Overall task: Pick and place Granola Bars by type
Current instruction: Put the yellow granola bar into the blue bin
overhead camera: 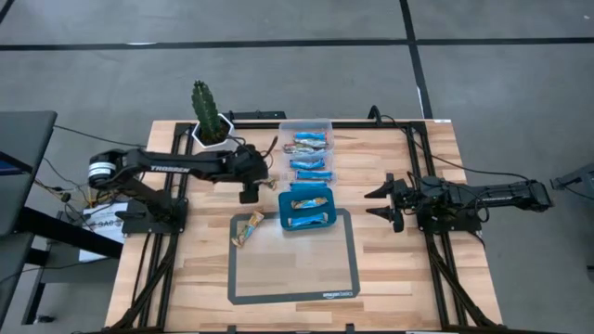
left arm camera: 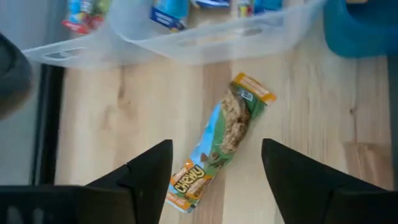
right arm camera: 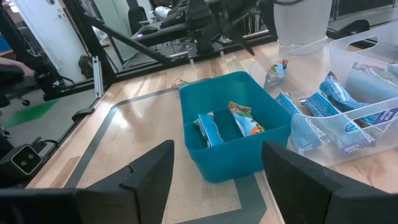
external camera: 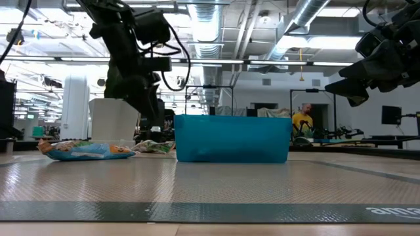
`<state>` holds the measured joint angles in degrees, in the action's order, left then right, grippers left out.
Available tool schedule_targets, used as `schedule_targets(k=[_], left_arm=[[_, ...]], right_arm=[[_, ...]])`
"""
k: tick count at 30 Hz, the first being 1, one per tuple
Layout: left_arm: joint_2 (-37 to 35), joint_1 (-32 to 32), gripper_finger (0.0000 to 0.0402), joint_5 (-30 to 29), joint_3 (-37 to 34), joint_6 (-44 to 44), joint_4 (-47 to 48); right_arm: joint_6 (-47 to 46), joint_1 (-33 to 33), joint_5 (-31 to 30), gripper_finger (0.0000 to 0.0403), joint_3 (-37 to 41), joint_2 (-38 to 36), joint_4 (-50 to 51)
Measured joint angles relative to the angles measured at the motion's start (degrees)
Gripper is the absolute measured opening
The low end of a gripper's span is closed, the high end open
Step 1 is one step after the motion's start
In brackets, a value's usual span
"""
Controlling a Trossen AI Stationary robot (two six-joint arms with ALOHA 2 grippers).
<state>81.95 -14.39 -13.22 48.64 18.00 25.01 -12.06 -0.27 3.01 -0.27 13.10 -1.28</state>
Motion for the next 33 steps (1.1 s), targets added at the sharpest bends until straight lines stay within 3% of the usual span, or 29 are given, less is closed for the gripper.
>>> schedule_targets(k=[10, 19, 29, 33], left_arm=[[5.86, -1.43, 0.0248, 2.3, 0.0, 8.69, -0.27], [11.3, -3.08, 0.0248, -0.51, 2.33, 10.28, -2.94], [15.88, -4.31, 0.0248, 8.83, 5.05, 7.72, -0.07], [16.49, -4.15, 0.024, 9.88, 5.11, 7.62, 0.42]], right_arm=[[0.01, 0.0, -0.02, 0.0235, 0.0, 0.0, 0.0], [0.0, 0.0, 0.0, 0.0235, 0.0, 0.02, 0.01], [0.0, 0.0, -0.02, 0.0235, 0.01, 0.01, 0.01], [0.01, 0.0, -0.02, 0.0235, 0.0, 0.0, 0.0]])
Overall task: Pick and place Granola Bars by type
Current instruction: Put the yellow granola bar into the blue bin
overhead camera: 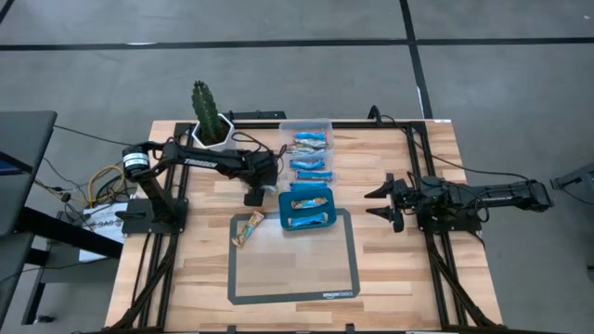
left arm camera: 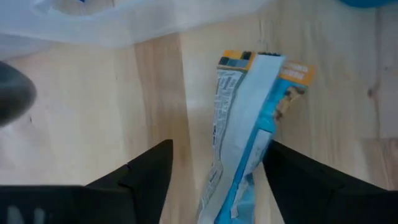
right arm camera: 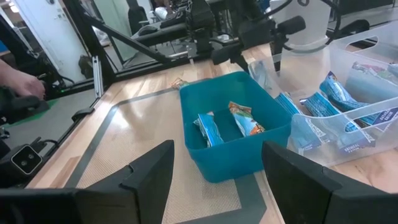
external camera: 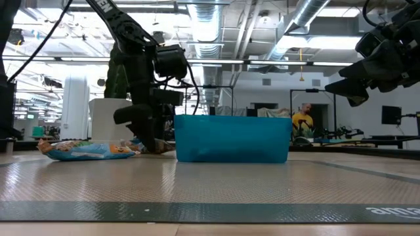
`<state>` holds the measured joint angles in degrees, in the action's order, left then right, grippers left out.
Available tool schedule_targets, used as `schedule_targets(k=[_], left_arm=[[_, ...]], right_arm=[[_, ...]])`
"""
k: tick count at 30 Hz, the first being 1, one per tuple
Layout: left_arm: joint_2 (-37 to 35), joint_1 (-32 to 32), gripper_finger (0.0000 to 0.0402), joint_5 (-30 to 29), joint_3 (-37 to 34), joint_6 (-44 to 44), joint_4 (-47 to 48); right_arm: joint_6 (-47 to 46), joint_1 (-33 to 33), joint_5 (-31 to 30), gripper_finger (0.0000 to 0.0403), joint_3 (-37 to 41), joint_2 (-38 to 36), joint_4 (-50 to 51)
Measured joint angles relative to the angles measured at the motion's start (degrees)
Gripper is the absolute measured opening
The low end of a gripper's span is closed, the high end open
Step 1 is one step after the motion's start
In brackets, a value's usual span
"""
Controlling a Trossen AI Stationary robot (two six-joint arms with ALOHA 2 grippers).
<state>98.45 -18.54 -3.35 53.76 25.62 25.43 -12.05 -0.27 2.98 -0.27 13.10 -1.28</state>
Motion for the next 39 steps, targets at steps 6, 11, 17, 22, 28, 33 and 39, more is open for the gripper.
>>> schedule_targets(k=[6, 11, 17, 22, 28, 33, 39], left_arm=[[-0.15, 0.57, 0.0165, -0.16, 0.0, -1.21, 0.35], [-0.26, 1.12, 0.0087, -0.16, 0.0, -6.7, 1.21], [-5.08, 1.75, 0.0043, 0.1, 0.0, -11.91, 2.24], [-12.2, 1.71, 0.0039, 0.0, -0.02, -17.91, 3.61], [-24.4, 3.02, 0.0042, 0.01, -0.02, -27.54, 3.61], [-30.84, 6.09, 0.0041, 1.89, -0.02, -33.01, -4.98], [-29.83, 11.25, 0.0041, 10.68, -0.02, -35.14, -19.05]], right_arm=[[-0.02, 0.0, 0.0, 0.0235, 0.02, 0.02, 0.06], [0.0, -0.01, 0.0, 0.0235, 0.0, 0.02, 0.02], [-0.01, -0.01, 0.0, 0.0235, 0.0, 0.0, 0.03], [-0.01, -0.01, 0.0, 0.0235, 0.01, 0.01, 0.01], [-0.02, -0.02, 0.0, 0.0235, 0.01, 0.0, 0.0], [0.0, -0.01, 0.02, 0.0235, 0.0, 0.02, 0.03], [-0.01, -0.02, 0.01, 0.0235, 0.0, 0.02, 0.01]])
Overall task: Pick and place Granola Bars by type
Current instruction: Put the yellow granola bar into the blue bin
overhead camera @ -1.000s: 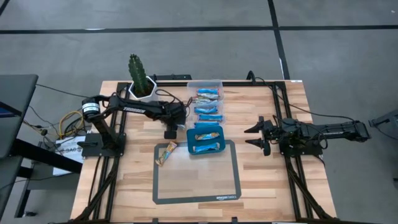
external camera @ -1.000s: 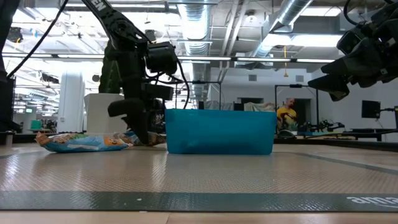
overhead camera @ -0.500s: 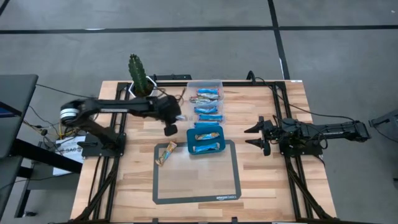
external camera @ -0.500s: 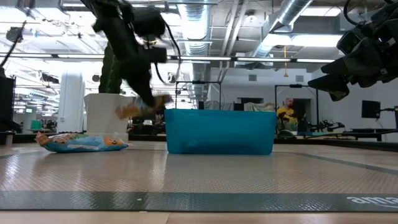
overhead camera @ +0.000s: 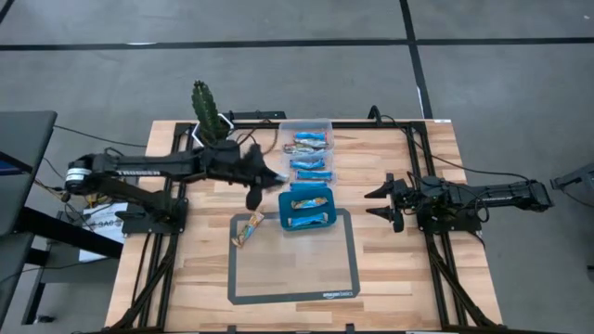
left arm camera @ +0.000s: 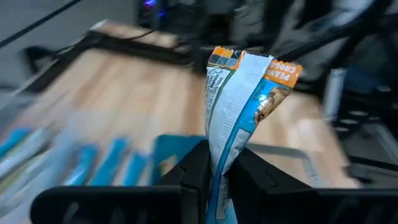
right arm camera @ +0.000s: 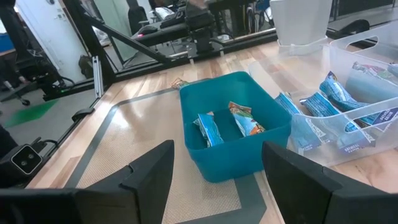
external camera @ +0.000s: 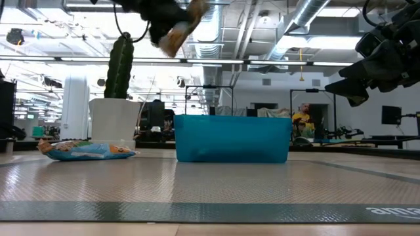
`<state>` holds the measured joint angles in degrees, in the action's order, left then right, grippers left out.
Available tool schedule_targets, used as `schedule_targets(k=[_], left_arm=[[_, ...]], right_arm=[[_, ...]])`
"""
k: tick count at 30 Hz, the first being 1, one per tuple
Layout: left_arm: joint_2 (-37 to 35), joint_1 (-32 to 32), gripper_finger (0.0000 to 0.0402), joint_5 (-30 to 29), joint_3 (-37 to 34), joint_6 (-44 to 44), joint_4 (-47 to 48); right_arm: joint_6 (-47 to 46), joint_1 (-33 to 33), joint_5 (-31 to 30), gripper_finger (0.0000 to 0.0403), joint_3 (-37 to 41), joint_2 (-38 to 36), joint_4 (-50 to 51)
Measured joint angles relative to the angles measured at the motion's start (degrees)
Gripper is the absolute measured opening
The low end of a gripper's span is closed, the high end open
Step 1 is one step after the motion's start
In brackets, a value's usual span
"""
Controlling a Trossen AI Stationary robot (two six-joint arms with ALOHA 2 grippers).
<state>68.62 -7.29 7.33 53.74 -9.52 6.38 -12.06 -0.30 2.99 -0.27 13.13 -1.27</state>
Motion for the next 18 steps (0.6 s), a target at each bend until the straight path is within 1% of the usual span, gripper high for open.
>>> schedule_targets(k=[2, 5, 9, 11, 14, 18], left_arm=[[1.72, 1.59, 0.0041, 1.42, 0.0, -0.04, -2.59], [4.79, 3.4, 0.0041, 1.79, 0.0, -0.71, -4.83], [9.3, 4.77, 0.0041, 0.92, 0.02, -0.76, -4.82], [12.0, 5.14, 0.0041, -0.03, 0.98, -0.8, -3.17], [16.24, 5.66, 0.0041, -0.96, 5.32, -0.36, 1.77], [22.41, 5.79, 0.0041, -2.92, 12.25, 2.81, 7.43]], right_arm=[[0.0, 0.0, 0.0, 0.0235, 0.01, -0.01, 0.0], [0.01, 0.02, 0.01, 0.0235, 0.02, 0.0, -0.01], [-0.01, 0.01, 0.0, 0.0235, 0.0, -0.01, 0.02], [0.01, 0.0, 0.01, 0.0235, 0.0, 0.0, -0.01], [0.01, 0.0, 0.01, 0.0235, 0.0, 0.0, 0.02], [-0.01, 0.0, 0.0, 0.0235, 0.0, -0.01, -0.01]])
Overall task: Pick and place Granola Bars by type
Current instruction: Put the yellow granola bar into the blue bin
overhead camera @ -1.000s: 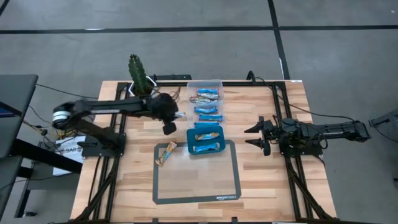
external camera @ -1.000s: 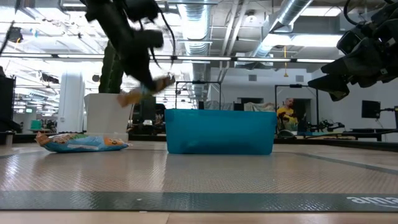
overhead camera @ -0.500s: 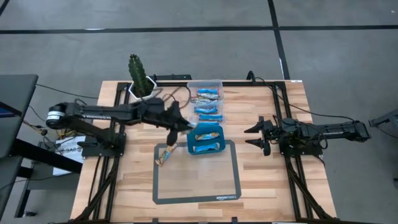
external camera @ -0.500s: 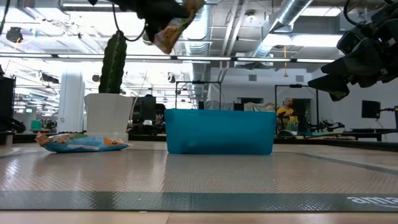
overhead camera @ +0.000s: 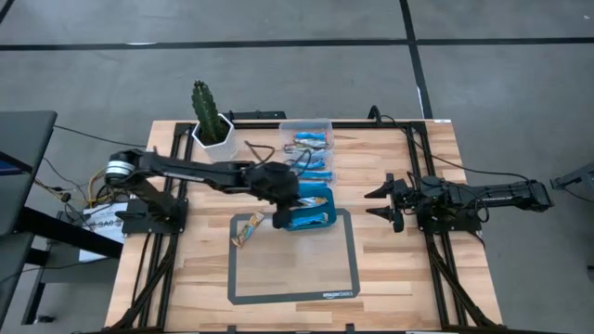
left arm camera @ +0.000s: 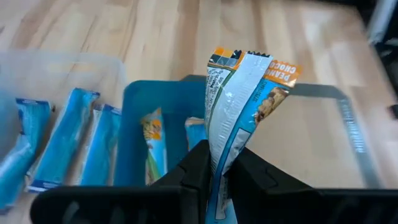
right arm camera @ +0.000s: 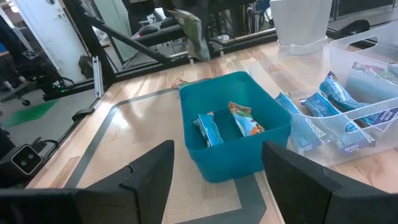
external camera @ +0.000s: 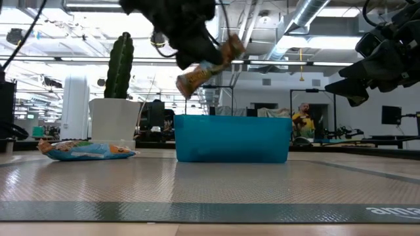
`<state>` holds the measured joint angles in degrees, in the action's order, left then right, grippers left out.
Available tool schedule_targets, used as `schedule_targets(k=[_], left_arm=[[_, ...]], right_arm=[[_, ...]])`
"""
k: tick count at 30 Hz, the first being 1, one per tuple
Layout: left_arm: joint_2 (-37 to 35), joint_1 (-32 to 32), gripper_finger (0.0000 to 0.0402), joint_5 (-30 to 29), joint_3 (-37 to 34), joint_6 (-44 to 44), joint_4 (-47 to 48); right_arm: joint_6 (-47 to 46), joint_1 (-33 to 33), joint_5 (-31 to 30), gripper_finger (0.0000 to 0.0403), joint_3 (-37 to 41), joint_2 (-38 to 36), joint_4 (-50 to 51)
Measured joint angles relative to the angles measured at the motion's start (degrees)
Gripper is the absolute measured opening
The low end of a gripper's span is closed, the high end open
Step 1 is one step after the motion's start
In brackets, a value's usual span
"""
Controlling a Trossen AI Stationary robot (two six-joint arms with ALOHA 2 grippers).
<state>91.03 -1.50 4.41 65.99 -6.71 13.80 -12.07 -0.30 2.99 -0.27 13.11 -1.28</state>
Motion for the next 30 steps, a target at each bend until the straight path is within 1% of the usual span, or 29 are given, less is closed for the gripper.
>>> schedule_targets(k=[4, 10, 15, 18, 21, 25, 28, 30], left_arm=[[5.6, 0.0, 0.0041, -3.29, 6.97, 2.56, 3.72], [13.59, -0.02, 0.0041, -6.6, 16.03, 5.76, 13.05], [17.65, -0.02, 0.0041, -6.34, 19.51, 6.91, 16.86], [17.96, -0.02, 0.0043, -6.35, 19.79, 6.51, 17.04], [17.96, -0.02, 0.0061, -6.34, 19.86, 6.29, 17.14], [17.96, -0.26, 0.0105, -6.18, 19.86, 4.62, 17.42], [17.96, -0.28, 0.0136, -4.24, 19.86, 4.04, 17.88], [17.86, -0.28, 0.0149, -2.51, 19.86, 2.65, 18.85]], right_arm=[[0.0, 0.0, 0.0, 0.0235, 0.01, -0.01, 0.0], [0.01, 0.0, 0.01, 0.0235, 0.02, -0.01, -0.01], [-0.01, 0.02, 0.01, 0.0235, 0.0, 0.01, 0.02], [0.0, 0.02, 0.01, 0.0235, 0.0, 0.01, 0.05], [0.01, 0.0, 0.0, 0.0235, 0.0, 0.01, 0.03], [-0.01, 0.0, 0.01, 0.0235, 0.02, -0.01, 0.0], [0.01, 0.0, 0.01, 0.0235, 0.0, 0.0, 0.0], [0.0, 0.0, 0.01, 0.0235, 0.01, 0.01, 0.02]])
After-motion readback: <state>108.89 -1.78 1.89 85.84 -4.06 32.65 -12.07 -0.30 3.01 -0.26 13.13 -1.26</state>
